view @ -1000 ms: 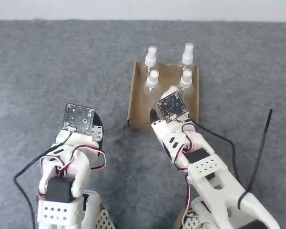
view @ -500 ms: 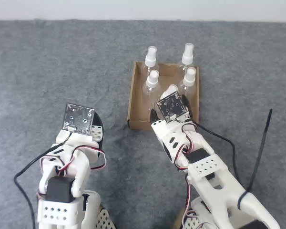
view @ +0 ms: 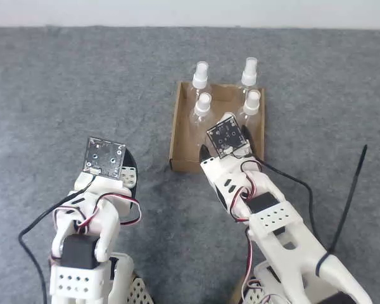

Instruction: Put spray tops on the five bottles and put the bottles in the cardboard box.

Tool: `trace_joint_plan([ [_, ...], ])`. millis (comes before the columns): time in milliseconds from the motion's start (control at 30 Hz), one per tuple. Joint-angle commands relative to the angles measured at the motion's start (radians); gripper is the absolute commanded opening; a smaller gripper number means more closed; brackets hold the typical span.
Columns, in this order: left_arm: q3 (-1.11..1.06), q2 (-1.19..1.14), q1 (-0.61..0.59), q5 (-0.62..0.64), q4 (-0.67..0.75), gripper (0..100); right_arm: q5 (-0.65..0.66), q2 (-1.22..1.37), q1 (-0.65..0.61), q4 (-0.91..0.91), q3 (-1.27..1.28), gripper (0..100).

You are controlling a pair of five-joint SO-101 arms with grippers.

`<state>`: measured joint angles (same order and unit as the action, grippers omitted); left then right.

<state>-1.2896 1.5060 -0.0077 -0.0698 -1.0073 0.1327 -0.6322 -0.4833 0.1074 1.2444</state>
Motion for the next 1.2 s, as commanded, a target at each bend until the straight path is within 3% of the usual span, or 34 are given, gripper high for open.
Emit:
trace_joint_plan([
  [0, 0.007, 0.014, -0.006, -0.008, 0.028, 1, 0.012, -0.008, -0.008, 0.002, -0.071, 32.5],
  [233, 0.007, 0.014, -0.006, -0.008, 0.028, 1, 0.012, -0.033, -0.008, 0.010, -0.101, 32.5],
  [733, 0.007, 0.014, -0.006, -0.008, 0.028, 1, 0.005, -0.302, -0.010, 0.377, -0.311, 32.5],
  [1167, 0.005, 0.014, -0.012, -0.005, 0.028, 1, 0.011, -0.648, -0.001, 0.812, -0.413, 32.5],
])
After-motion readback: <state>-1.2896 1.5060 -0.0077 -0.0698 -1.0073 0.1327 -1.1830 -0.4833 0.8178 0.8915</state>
